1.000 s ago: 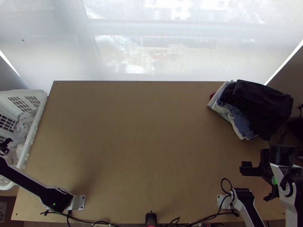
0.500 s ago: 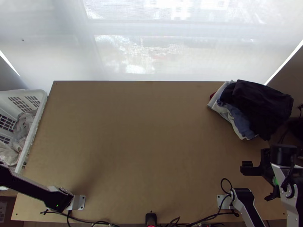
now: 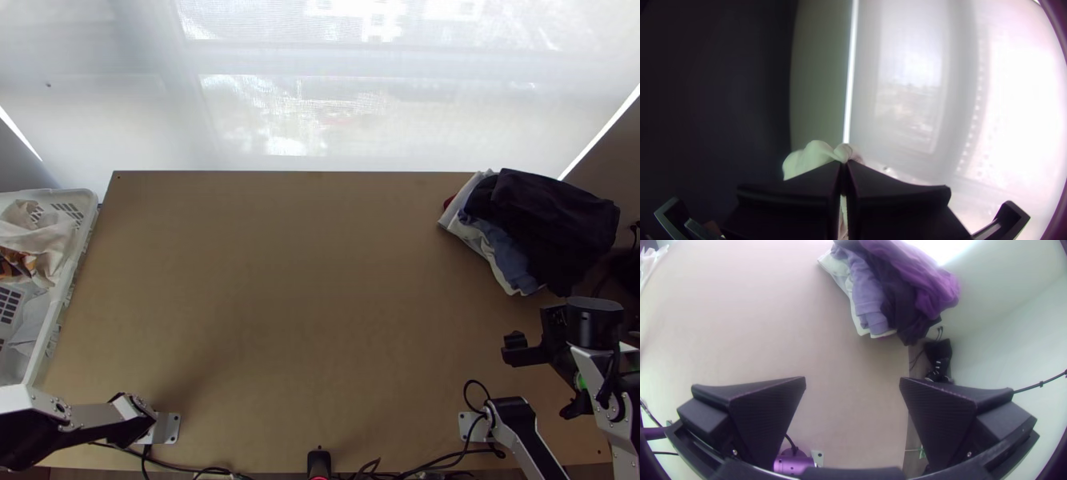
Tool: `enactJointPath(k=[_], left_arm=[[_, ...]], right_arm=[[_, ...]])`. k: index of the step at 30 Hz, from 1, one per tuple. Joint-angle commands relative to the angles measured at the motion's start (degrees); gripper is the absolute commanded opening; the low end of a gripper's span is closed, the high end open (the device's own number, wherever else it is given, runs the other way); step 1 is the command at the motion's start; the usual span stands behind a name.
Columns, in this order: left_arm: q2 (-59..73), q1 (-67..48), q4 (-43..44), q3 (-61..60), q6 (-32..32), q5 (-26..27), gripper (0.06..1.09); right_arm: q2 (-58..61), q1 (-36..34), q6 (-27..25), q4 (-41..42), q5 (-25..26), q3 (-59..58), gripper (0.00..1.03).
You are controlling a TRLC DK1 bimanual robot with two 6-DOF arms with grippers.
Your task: Fold the t-shirt
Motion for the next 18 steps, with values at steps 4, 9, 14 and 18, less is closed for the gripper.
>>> enactJointPath(k=[4,9,14,18], left_arm=[[-9.29,-31.45,2.76,6.29,-1.11,-4.38,0.10],[-5.86,-43.67,5.13,14.37,-1.11,-13.16,0.10],[-5.16,-55.88,10.93,14.55,-1.02,-15.27,0.10],[-4.02,-71.97,7.42,12.17,-1.11,-19.14,0.10]], right_arm=[[-0.26,3.49,-0.11,3.10,-0.01,-3.72,0.98],[-1.14,4.99,0.95,3.45,-0.01,-6.36,0.98],[-2.11,5.60,1.65,3.10,-0.01,-7.85,0.98],[-2.81,5.60,0.95,3.01,0.08,-8.12,0.98]])
